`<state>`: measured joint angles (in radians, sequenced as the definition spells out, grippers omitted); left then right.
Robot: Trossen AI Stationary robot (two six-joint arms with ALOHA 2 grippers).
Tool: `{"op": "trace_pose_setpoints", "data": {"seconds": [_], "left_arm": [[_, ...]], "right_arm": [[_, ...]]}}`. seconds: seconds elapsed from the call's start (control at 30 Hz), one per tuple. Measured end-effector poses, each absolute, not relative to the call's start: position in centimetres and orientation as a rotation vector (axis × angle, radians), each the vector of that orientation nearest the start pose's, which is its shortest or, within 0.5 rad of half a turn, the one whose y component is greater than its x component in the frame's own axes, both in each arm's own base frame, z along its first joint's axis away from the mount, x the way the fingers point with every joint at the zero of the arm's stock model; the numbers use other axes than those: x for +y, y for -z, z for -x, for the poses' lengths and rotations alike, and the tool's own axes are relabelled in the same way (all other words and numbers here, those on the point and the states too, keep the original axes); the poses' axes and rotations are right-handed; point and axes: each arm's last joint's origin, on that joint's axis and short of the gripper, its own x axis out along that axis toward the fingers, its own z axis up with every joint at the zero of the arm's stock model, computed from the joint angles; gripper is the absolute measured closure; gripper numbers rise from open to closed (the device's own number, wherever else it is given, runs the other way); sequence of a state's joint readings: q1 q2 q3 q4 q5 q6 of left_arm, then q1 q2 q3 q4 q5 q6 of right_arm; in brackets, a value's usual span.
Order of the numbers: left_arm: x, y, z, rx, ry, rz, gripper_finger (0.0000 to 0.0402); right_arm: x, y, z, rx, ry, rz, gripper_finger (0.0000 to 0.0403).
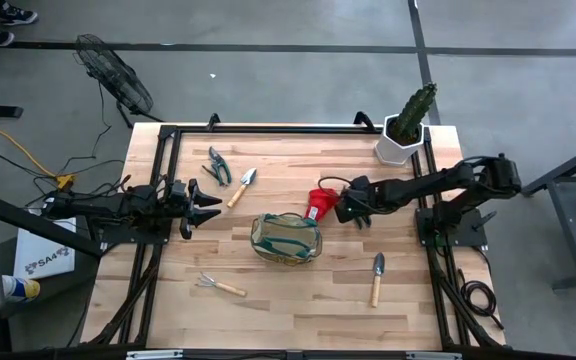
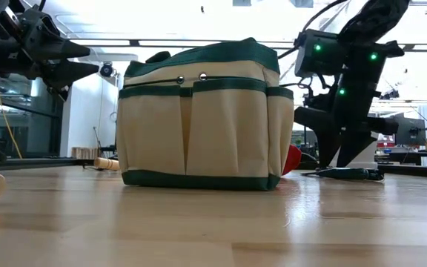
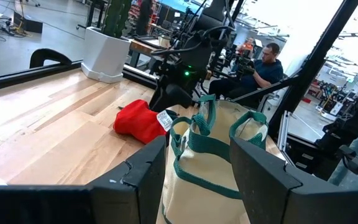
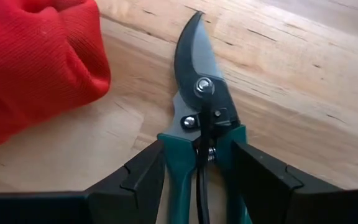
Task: Pick & Place Garden tools in Gardening bag
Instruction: Put the green right shear scissors into the gardening bag
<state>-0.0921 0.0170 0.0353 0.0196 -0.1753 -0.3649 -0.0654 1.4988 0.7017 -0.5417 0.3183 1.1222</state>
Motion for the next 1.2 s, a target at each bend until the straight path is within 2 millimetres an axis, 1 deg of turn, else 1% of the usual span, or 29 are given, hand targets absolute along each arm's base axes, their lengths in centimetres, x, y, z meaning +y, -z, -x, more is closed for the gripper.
{"op": "trace_pose_setpoints", "data": {"seconds": [0.2, 0.6, 0.93, 1.03, 1.2], "left_arm": [[-0.4, -17.6, -9.6, -0.052, -0.075, 0.370, 0.0227], [-0.4, -17.6, -9.6, -0.052, -0.076, 0.370, 0.0227], [-0.4, -17.6, -9.6, -0.052, -0.075, 0.370, 0.0227], [-0.4, -17.6, -9.6, -0.052, -0.075, 0.370, 0.0227], [-0.4, -17.6, -9.6, -0.052, -0.075, 0.370, 0.0227]], "right_arm": [[-2.6, -14.0, -23.6, 0.963, 1.039, -0.733, 0.0227], [-4.1, -14.0, -23.5, 0.976, 1.046, -0.721, 0.0227], [-4.0, -14.0, -23.5, 0.996, 1.021, -0.742, 0.0228], [-4.0, -14.0, -23.5, 0.999, 1.018, -0.739, 0.0239], [-4.0, -14.0, -23.5, 1.015, 0.995, -0.729, 0.0284]]}}
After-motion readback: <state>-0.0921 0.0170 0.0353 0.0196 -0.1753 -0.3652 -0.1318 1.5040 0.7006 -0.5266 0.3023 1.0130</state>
